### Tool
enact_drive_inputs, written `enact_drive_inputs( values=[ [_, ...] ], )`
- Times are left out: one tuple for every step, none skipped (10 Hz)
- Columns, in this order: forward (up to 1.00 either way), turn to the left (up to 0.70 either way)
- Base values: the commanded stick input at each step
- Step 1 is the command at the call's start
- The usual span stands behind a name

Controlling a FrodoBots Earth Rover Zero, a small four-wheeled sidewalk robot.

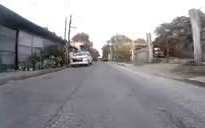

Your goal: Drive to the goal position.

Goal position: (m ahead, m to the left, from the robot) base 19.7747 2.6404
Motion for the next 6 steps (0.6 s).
enact_drive_inputs(
  values=[
    [1.0,0.05],
    [1.0,0.05],
    [1.0,0.05],
    [1.0,0.05],
    [1.0,0.05],
    [1.0,0.02]
  ],
)
